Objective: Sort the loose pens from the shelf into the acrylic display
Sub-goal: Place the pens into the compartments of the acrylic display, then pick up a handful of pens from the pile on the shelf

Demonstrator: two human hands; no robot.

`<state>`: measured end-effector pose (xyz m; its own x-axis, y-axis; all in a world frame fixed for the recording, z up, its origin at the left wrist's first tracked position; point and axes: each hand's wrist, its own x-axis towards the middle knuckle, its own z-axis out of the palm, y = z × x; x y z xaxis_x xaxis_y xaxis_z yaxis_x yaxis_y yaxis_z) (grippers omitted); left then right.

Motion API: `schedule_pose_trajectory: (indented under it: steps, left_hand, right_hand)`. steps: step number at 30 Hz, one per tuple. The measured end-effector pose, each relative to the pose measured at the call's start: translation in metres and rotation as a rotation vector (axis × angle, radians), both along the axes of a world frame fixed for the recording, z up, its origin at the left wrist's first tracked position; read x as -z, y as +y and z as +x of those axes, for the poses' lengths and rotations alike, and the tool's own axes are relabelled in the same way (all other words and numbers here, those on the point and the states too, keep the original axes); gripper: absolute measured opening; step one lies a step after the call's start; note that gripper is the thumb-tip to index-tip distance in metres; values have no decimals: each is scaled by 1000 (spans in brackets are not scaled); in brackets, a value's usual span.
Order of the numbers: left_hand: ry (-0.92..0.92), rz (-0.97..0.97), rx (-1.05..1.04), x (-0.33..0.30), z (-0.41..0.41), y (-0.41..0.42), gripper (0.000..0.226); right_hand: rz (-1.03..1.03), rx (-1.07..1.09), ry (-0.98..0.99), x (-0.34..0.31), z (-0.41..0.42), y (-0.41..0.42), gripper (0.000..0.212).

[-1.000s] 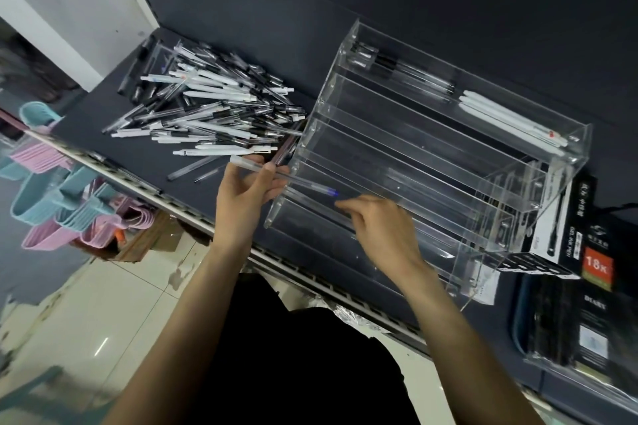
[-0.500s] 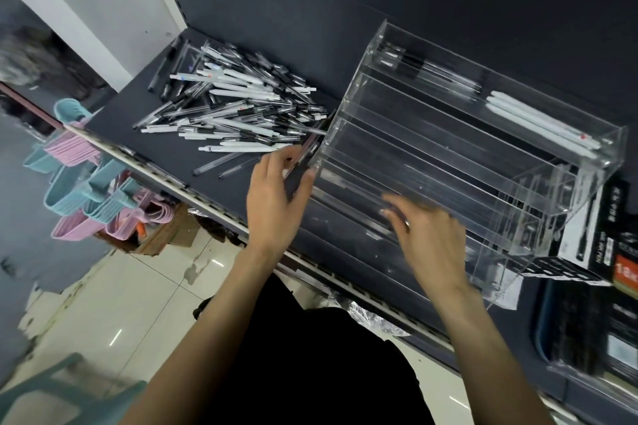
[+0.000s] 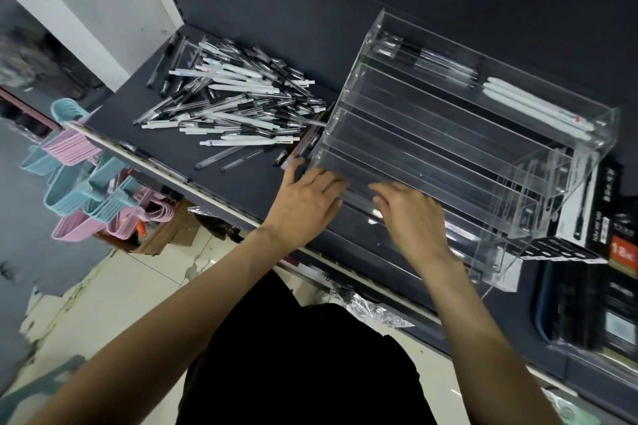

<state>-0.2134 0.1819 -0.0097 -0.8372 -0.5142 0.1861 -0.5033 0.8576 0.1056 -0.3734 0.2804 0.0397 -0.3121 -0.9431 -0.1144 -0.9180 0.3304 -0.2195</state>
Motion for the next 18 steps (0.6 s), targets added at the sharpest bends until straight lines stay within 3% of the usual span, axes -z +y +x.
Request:
schedule_pose_trajectory:
  steps: [6, 9, 12, 15, 18]
  left_hand:
    - [-36, 44, 33, 0, -1, -4, 39]
    - [133, 64, 100, -4, 8, -8, 34]
    - [413, 57, 108, -20, 32, -15, 25]
    - [649, 102, -67, -31, 75, -29, 21]
    - [708, 250, -389, -28, 126, -56, 19]
  right_hand:
    - [-70, 44, -103, 5, 7, 10, 28]
    - [-196, 84, -109, -5, 14, 13, 24]
    - [-430, 55, -154, -24, 32, 7, 23]
    - [-557, 7, -236, -35, 64, -12, 25]
    - [-549, -34, -358, -28, 105, -46, 23]
